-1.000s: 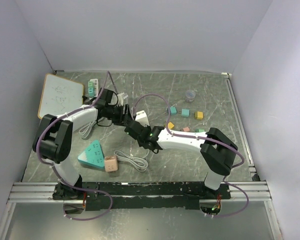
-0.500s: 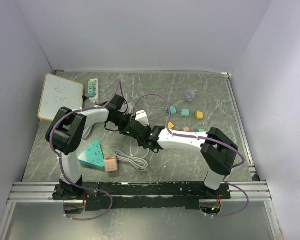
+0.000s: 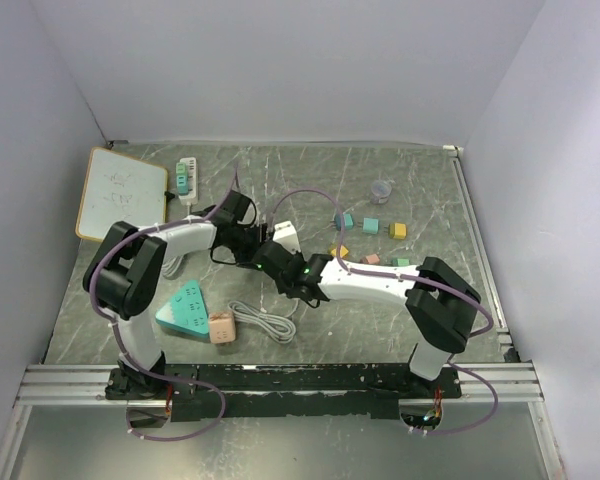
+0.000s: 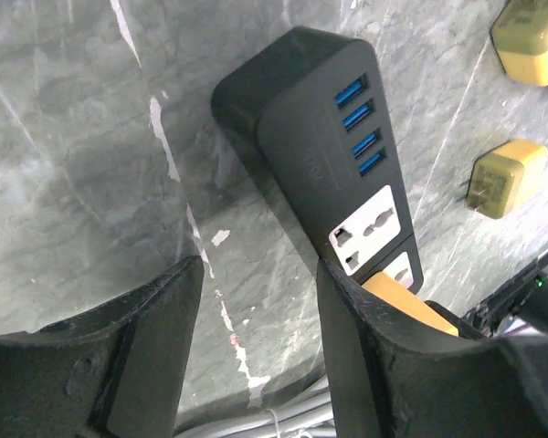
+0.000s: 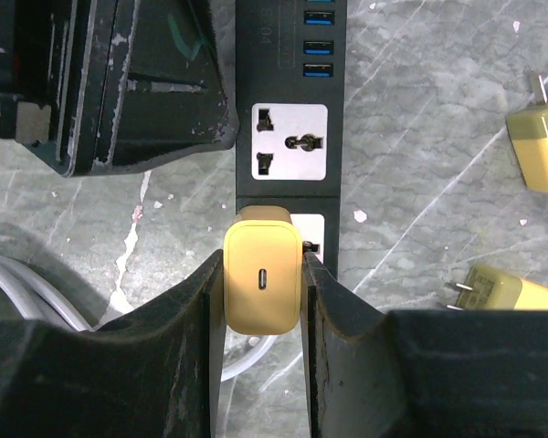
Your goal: Pull the plug off the socket
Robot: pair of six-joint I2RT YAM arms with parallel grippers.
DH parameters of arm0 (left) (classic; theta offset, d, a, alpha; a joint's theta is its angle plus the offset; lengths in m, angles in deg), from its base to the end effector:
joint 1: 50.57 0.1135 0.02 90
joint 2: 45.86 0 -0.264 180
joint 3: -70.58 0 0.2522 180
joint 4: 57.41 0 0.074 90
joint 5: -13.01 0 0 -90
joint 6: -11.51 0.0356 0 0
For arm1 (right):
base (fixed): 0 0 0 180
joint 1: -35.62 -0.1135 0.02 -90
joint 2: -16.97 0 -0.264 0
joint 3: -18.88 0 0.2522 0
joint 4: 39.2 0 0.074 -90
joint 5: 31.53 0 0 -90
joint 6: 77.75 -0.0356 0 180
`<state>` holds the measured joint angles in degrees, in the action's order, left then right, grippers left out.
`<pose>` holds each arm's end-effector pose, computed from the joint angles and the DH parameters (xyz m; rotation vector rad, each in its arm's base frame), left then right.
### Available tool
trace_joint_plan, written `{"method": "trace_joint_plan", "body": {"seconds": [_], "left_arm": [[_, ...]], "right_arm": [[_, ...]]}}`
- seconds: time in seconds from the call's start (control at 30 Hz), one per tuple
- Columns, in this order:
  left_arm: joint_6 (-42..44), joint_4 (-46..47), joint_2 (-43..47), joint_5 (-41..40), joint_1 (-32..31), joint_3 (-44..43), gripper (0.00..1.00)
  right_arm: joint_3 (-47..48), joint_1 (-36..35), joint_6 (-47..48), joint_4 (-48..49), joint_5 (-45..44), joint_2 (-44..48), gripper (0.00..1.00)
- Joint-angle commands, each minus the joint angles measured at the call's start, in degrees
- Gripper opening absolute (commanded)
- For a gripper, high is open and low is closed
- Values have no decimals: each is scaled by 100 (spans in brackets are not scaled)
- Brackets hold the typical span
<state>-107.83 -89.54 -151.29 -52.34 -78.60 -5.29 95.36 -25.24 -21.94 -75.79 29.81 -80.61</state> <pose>0.3108 -0.1823 0.1499 0.1216 2.7853 -0.8705 0.1836 0.2942 0.1955 -0.3811 2.3783 0.0989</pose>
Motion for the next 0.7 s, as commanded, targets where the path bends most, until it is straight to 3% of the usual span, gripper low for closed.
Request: {"method": "trace_joint_plan", "body": {"seconds": [0.0,0.13,0.33,0.67], "left_arm": [[-708,490,313,-867,-321,355,62],[-1159,991,297,-1285,-643,937,59],[-1036,960,129,-2047,-795,1276,53],[-1099,1136,182,-2397,-856,1781,53]], "right_arm": [[-106,3,-62,338,15,288,0],[13,1,-16,203,-61,223,0],[108,3,126,356,-18,325,0],[393,17,448,838,80,520,0]]}}
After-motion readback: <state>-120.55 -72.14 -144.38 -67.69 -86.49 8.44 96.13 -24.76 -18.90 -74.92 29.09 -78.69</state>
